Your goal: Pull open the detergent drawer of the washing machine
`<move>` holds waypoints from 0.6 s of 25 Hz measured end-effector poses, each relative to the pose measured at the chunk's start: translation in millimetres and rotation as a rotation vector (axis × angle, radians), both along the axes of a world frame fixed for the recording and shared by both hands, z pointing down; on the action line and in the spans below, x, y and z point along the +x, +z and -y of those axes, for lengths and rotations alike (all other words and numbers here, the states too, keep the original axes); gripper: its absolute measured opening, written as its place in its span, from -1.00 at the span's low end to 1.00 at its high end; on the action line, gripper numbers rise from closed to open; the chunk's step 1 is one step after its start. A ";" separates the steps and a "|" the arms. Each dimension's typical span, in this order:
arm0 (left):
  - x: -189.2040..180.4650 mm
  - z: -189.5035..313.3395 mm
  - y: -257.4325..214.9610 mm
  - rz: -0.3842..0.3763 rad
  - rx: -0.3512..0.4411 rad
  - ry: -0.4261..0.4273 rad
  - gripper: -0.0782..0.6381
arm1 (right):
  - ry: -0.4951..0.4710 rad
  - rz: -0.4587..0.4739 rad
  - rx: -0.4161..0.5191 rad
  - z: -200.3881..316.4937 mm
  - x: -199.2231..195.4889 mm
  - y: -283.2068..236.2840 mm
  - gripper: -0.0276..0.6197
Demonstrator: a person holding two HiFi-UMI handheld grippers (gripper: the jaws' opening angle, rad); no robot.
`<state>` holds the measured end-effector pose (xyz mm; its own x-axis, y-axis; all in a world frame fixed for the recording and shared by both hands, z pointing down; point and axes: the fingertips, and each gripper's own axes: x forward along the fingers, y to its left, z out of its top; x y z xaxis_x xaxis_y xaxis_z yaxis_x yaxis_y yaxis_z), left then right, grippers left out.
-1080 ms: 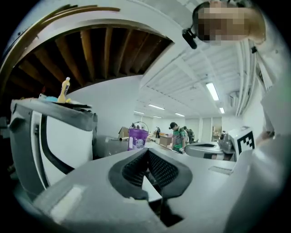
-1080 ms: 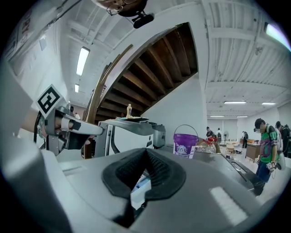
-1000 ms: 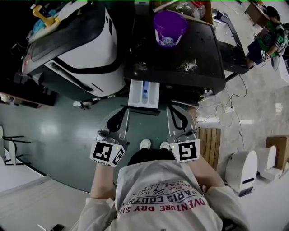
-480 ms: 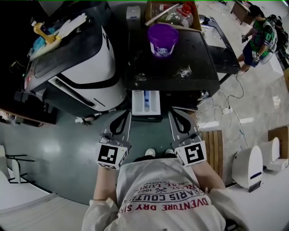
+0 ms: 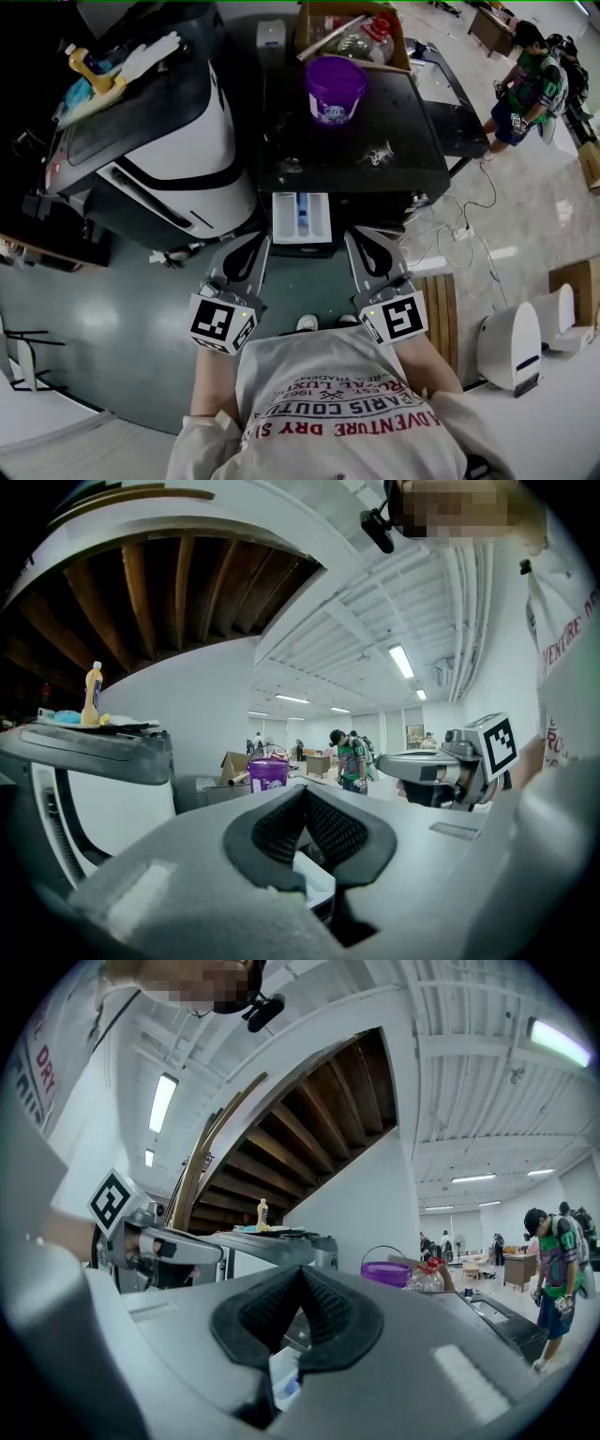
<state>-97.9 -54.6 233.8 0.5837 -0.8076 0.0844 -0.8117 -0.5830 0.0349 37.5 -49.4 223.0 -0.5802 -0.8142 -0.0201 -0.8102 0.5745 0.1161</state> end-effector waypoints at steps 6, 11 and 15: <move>-9.4 5.6 1.9 0.021 0.017 -0.010 -0.78 | 0.019 -0.032 0.011 4.8 -3.9 2.1 -0.91; -14.7 8.9 2.4 0.016 0.016 -0.004 -0.78 | 0.022 -0.019 -0.006 7.3 -9.5 7.0 -0.91; -18.2 13.5 4.7 0.014 0.026 0.003 -0.78 | 0.026 -0.007 -0.012 12.2 -11.4 8.3 -0.91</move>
<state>-116.1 -68.0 238.5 0.5848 -0.8080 0.0715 -0.8104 -0.5858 0.0086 26.1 -61.6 231.3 -0.5586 -0.8294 -0.0056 -0.8243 0.5544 0.1152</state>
